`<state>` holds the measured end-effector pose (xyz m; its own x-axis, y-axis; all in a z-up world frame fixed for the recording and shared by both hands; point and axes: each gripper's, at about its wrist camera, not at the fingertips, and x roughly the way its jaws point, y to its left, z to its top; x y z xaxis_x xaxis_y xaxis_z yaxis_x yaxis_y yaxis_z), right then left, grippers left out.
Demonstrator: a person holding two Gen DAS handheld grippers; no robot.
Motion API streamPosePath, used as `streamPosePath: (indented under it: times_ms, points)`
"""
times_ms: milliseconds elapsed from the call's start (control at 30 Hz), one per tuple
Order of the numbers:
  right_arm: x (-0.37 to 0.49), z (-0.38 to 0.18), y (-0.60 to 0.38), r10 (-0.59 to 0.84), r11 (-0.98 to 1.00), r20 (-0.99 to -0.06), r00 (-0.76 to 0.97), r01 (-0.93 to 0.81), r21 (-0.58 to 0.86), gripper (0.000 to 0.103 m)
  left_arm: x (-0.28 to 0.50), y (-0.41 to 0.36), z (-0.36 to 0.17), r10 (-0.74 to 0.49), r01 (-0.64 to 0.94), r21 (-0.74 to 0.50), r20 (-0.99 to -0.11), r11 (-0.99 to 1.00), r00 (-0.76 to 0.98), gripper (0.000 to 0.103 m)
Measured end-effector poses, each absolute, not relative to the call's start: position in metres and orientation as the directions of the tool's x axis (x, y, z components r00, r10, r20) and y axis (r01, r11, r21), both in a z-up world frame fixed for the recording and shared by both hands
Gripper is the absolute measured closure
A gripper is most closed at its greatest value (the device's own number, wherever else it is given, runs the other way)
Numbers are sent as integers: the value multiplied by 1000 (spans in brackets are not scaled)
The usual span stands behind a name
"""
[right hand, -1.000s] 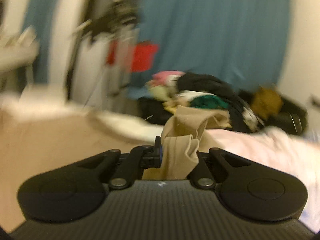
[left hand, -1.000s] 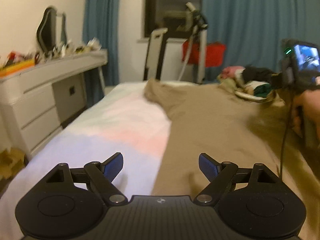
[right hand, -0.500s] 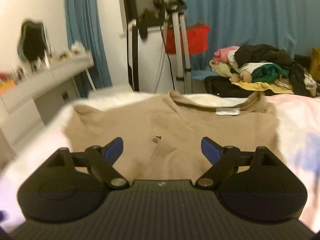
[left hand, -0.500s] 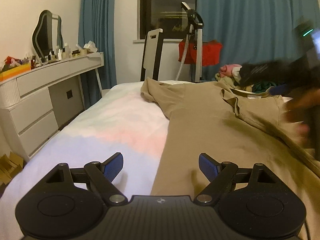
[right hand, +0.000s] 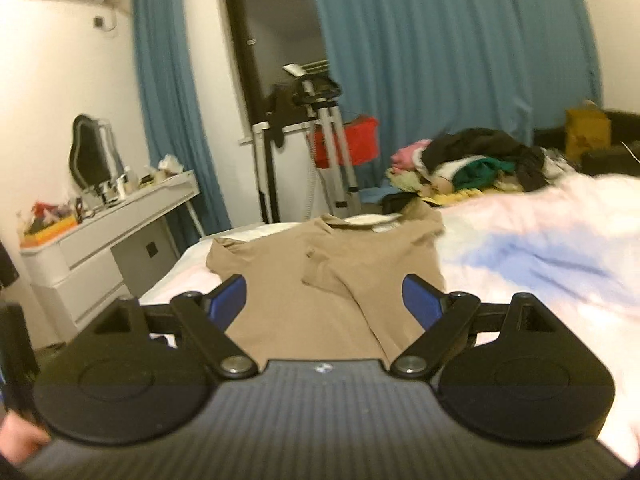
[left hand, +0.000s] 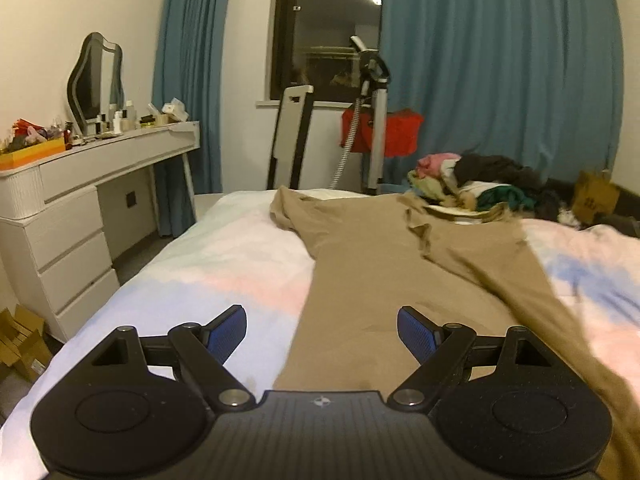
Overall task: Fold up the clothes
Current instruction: 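Grasp the opposite shirt side with the left gripper and fold it over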
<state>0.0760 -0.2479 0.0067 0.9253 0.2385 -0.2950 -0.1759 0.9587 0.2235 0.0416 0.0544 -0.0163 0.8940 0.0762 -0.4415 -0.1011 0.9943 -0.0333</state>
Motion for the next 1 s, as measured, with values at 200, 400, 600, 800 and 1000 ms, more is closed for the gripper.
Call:
streamPosePath:
  times_ms: [200, 400, 600, 800, 1000]
  points:
    - [35, 3, -278, 144, 971, -260, 955, -85, 225, 17, 12, 27, -7, -11, -13, -57, -401, 998, 916, 19]
    - [6, 13, -352, 19, 932, -176, 984, 47, 360, 17, 12, -25, -26, -96, 116, 8, -499, 993, 861, 21]
    - [-1, -2, -403, -115, 901, -190, 975, 183, 393, 16, 16, -96, -42, -201, 252, -2, -611, 968, 766, 29]
    - [18, -16, -411, -124, 883, -223, 967, 210, 419, 17, 15, -178, -51, -345, 400, -90, -697, 912, 629, 41]
    - [18, -27, -435, -121, 837, -238, 964, 228, 497, 17, 7, -232, -74, -492, 554, -177, -718, 814, 493, 51]
